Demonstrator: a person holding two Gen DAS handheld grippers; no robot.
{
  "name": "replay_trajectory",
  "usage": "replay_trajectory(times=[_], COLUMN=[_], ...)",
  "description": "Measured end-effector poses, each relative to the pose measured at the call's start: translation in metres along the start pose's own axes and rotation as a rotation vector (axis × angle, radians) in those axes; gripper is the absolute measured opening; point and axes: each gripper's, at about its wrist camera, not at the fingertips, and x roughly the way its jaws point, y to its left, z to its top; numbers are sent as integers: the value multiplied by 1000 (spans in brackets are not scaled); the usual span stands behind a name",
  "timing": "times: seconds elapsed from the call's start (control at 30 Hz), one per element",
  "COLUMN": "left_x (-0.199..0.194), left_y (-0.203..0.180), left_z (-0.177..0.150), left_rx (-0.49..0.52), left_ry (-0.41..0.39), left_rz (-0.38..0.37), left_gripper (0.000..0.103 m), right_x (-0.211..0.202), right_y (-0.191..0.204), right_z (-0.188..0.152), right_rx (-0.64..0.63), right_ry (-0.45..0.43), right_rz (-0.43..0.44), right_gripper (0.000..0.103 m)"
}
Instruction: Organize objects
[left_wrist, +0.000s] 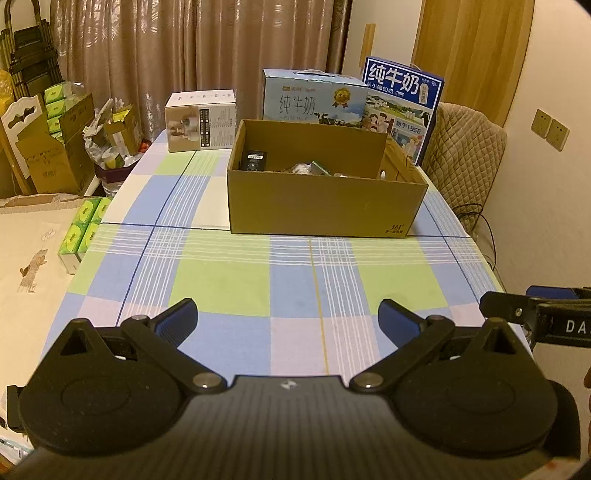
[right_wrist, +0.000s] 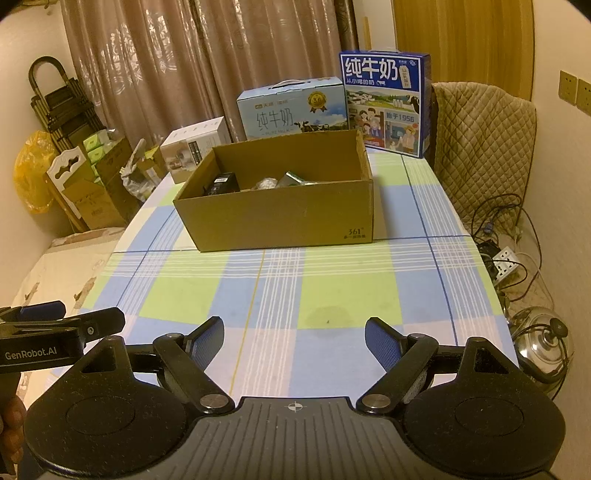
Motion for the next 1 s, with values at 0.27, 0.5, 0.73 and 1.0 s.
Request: replay_trajectory(times=[0.27, 0.5, 0.73, 1.0], left_x=[0, -1, 0, 1], left_y=[0, 0, -2, -4], left_z=[1, 1, 1, 0], left_rx=[0, 2, 6, 5], left_ry=[-1, -2, -3, 5], left_rz=[0, -1, 0, -13], left_gripper=[102, 102, 102, 102], right_x=[0, 0, 0, 0], right_y=[0, 0, -1, -1], right_z=[0, -1, -1, -1], right_rx=[0, 2, 2, 2], right_ry=[-1, 0, 0, 1], right_rz=[0, 1, 1, 1], right_gripper=[81, 81, 81, 81])
